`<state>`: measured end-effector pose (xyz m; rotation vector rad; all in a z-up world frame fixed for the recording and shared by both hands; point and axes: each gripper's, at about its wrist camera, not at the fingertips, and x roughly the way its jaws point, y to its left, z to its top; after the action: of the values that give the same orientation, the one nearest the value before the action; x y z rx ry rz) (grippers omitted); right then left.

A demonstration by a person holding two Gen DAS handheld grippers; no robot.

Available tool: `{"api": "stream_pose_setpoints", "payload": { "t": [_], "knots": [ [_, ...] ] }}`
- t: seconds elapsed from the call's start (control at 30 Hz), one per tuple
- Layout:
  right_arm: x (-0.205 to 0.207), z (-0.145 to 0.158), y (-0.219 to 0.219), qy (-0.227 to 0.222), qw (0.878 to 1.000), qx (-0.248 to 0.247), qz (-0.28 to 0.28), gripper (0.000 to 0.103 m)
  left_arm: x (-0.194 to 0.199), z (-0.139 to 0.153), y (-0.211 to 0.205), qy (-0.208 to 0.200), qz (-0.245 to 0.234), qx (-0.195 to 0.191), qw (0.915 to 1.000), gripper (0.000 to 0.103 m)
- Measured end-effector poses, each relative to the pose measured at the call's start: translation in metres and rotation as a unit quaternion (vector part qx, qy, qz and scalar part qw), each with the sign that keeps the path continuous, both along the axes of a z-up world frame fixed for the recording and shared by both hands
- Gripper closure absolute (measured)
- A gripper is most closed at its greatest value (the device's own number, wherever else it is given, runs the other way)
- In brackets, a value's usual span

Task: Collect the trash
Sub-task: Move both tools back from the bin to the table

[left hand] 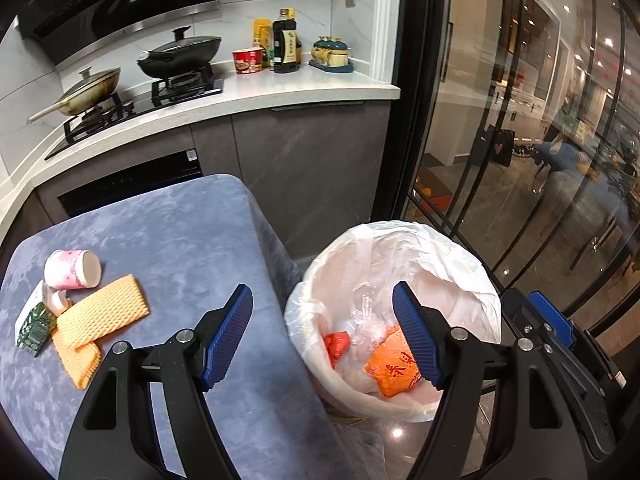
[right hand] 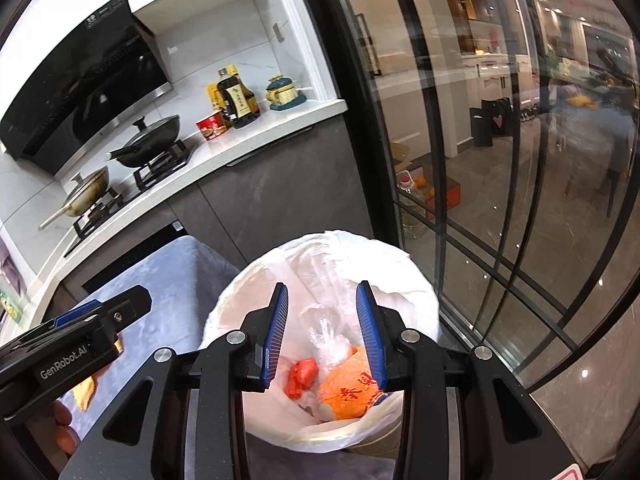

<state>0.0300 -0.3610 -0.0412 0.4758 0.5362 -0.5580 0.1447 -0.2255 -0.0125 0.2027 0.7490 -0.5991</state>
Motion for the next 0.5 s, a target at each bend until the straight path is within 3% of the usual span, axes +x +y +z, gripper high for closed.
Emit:
{"api": "stream_pose_setpoints", "payload": {
  "t": [0.5],
  "knots": [
    [0.035, 0.016, 0.084, -0.001, 0.997, -0.018, 0.072, 0.064, 0.022, 0.009, 0.097, -0.005, 0.07, -0.013, 0.9974, 0.032]
  ]
}}
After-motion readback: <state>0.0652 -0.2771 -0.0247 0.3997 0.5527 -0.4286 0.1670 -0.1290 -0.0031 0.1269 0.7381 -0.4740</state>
